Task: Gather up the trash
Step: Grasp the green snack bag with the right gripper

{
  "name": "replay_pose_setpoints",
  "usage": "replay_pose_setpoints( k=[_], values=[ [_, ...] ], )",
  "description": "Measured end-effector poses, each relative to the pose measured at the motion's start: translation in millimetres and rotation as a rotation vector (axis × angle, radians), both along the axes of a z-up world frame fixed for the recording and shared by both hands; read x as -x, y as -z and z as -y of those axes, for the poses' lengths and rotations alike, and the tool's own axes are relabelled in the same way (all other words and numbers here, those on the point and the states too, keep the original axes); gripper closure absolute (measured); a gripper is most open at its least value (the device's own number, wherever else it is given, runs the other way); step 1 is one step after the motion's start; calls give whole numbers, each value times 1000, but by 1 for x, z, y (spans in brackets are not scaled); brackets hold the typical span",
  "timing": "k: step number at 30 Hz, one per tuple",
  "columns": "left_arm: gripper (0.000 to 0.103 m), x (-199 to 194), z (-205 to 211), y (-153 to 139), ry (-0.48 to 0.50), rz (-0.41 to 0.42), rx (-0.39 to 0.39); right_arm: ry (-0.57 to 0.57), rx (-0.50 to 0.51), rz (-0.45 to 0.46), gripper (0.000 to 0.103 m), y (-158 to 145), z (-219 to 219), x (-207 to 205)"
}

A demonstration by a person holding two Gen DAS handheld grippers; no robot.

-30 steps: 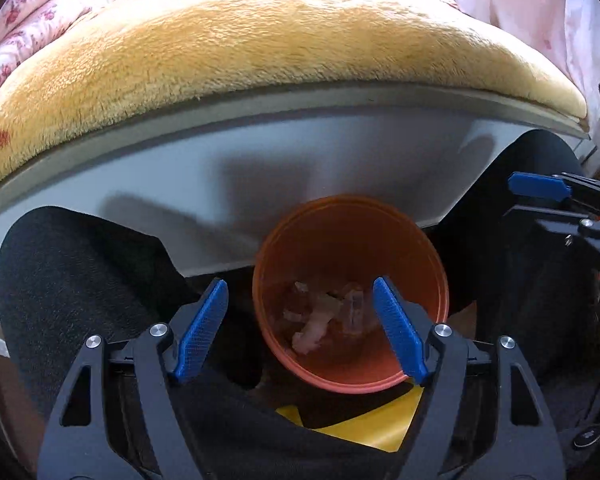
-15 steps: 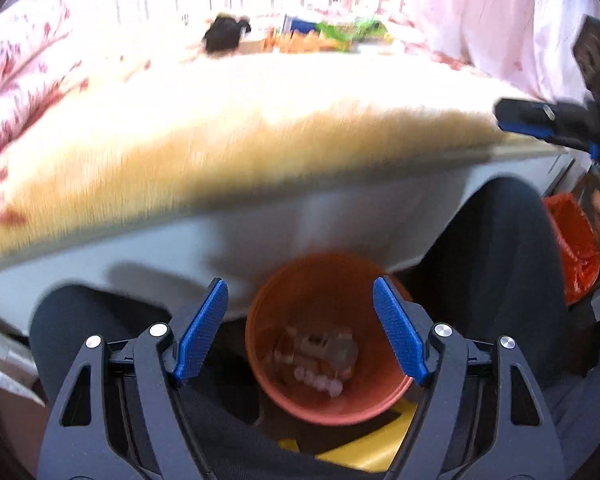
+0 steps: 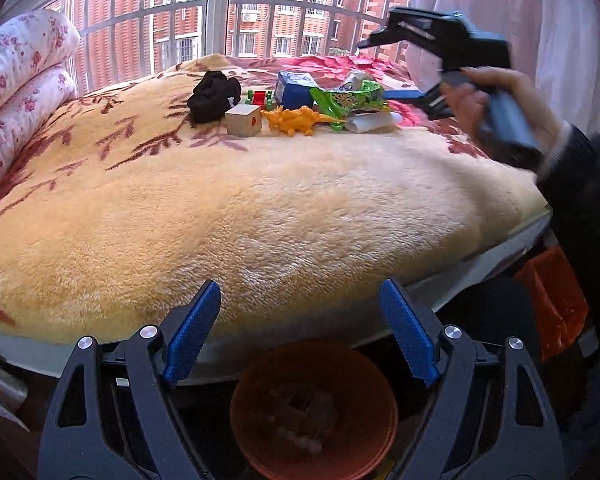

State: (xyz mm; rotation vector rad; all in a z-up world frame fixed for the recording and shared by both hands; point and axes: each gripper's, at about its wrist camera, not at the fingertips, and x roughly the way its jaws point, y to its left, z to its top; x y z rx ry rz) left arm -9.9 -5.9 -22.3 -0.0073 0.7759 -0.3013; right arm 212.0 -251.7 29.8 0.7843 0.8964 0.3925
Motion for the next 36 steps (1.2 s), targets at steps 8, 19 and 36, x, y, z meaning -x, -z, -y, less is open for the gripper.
replay_pose_setpoints(
  k=[8, 19, 36],
  values=[
    [23, -6, -9, 5, -7, 18, 1, 104, 55, -124, 23, 32, -11, -63],
    [23, -12, -13, 5, -9, -8, 26, 171, 50, -86, 70, 37, 3, -42],
    [23, -64, 5, -15, -59, -40, 37, -116, 480, 302, 70, 0, -27, 137]
  ],
)
